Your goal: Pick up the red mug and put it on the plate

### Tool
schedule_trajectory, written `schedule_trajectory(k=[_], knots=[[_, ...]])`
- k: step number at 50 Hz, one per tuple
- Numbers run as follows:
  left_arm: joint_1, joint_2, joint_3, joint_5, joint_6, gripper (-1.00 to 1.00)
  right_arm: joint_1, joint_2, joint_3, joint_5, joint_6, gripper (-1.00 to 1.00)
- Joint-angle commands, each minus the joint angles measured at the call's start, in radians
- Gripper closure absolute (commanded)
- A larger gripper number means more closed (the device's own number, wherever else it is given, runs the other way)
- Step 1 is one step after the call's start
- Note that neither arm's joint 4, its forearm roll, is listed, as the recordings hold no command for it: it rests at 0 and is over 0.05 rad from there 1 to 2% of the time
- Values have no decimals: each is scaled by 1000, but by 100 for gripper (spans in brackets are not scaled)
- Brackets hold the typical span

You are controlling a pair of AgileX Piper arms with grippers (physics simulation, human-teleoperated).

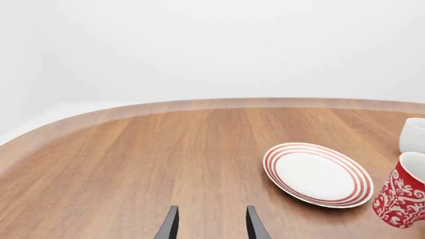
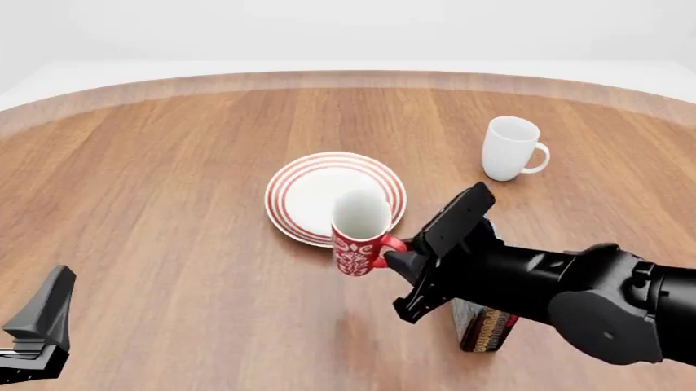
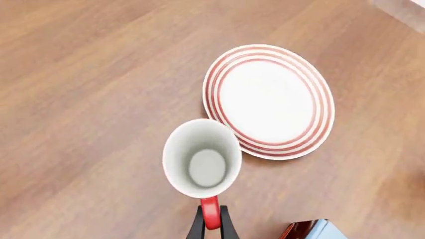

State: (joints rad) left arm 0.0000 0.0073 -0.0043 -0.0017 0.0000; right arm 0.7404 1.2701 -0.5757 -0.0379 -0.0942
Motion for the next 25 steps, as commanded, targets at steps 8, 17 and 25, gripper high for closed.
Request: schedule_trajectory(k=[8,17,25], knots=[[0,0,0,0,0,-100,-31,6,-56,-12,-26,100],[0,0,0,0,0,-100,-46,39,-87,-34,-26,100],[0,0,0,0,0,-100,-61,78,-126,-43,-37,100]])
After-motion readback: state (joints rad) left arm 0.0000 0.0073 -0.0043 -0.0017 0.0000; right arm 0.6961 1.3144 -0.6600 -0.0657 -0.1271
